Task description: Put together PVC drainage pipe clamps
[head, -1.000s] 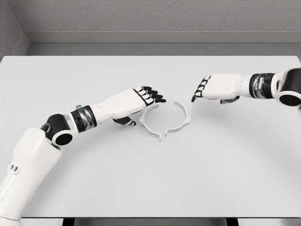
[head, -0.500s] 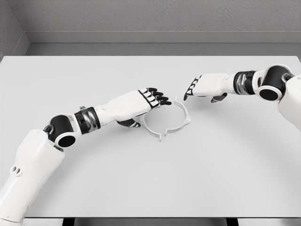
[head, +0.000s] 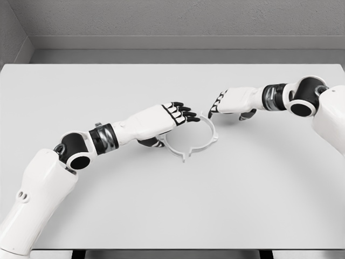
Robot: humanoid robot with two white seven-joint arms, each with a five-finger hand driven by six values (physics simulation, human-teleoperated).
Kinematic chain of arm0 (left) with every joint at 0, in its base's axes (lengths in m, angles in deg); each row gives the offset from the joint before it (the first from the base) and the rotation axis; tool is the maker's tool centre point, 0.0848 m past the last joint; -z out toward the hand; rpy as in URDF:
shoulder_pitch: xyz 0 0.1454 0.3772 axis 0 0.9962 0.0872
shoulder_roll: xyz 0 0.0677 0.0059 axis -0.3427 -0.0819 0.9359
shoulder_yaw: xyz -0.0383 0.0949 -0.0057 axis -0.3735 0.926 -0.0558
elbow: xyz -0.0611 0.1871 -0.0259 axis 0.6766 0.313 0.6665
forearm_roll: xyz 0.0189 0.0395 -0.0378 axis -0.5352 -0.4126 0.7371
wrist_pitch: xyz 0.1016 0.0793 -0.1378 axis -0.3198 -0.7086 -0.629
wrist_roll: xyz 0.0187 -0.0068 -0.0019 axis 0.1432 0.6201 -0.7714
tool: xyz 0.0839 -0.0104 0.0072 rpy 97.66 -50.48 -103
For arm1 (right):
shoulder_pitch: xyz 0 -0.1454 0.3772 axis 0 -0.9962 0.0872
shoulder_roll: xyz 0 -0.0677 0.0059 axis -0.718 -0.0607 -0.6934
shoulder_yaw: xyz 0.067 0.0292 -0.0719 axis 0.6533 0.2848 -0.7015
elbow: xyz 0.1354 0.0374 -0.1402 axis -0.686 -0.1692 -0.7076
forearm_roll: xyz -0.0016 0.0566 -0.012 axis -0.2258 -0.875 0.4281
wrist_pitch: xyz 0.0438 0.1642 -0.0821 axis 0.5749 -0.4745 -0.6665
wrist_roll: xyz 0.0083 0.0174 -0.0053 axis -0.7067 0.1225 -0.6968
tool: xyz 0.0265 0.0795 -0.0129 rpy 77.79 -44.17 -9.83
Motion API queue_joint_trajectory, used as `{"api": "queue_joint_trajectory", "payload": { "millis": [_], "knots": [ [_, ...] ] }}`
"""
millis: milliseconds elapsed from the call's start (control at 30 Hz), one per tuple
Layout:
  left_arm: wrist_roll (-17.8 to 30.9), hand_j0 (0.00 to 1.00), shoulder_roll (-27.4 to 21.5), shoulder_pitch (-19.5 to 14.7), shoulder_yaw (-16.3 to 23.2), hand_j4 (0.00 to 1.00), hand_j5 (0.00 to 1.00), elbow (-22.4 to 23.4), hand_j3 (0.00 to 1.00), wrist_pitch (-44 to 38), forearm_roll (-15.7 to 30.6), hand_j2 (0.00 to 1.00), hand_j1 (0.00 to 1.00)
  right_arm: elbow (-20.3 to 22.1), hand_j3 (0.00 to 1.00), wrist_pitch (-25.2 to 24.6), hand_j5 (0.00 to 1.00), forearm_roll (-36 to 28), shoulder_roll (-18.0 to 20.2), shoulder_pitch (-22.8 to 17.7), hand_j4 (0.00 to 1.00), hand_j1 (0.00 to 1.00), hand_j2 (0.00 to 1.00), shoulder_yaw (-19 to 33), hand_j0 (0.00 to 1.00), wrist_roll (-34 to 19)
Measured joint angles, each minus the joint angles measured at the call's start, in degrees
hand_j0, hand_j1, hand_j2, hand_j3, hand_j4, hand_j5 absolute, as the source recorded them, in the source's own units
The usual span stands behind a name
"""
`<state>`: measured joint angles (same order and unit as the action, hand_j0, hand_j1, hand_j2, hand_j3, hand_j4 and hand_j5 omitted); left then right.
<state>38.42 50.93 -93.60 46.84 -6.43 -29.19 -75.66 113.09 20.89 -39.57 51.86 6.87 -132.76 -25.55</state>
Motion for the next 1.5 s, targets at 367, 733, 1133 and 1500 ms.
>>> {"api": "queue_joint_trajectory", "payload": {
  "millis": [367, 733, 1133, 1500],
  "knots": [
    [0.0, 1.00, -0.7, -1.1, -0.7, 1.00, 1.00, 0.8, 1.00, 0.0, 0.3, 1.00, 1.00, 0.3, 0.84, -1.0, 0.84, -0.4, -0.5, 0.1, 0.84, 0.84, 0.84, -0.5, 0.84, 0.2],
    [-0.1, 1.00, -6.2, -2.3, -4.0, 1.00, 1.00, 1.0, 1.00, 0.0, 0.9, 1.00, 1.00, 0.6, 0.84, -0.6, 0.84, -0.1, -0.7, 0.4, 0.84, 0.84, 0.84, -1.1, 0.84, 0.1],
    [-0.1, 1.00, -7.5, -2.5, -4.3, 1.00, 1.00, 1.0, 1.00, 0.0, 1.0, 1.00, 1.00, 2.2, 0.84, -0.1, 0.84, 0.0, -0.8, 0.4, 0.84, 0.84, 0.84, -2.0, 0.84, 0.0],
    [-0.2, 1.00, -8.4, -2.5, -4.3, 1.00, 1.00, 1.0, 1.00, 0.0, 2.0, 1.00, 1.00, 2.7, 0.84, 0.0, 0.84, -0.7, 2.7, 0.5, 0.84, 0.84, 0.84, -1.4, 0.84, 0.0]
  ]
}}
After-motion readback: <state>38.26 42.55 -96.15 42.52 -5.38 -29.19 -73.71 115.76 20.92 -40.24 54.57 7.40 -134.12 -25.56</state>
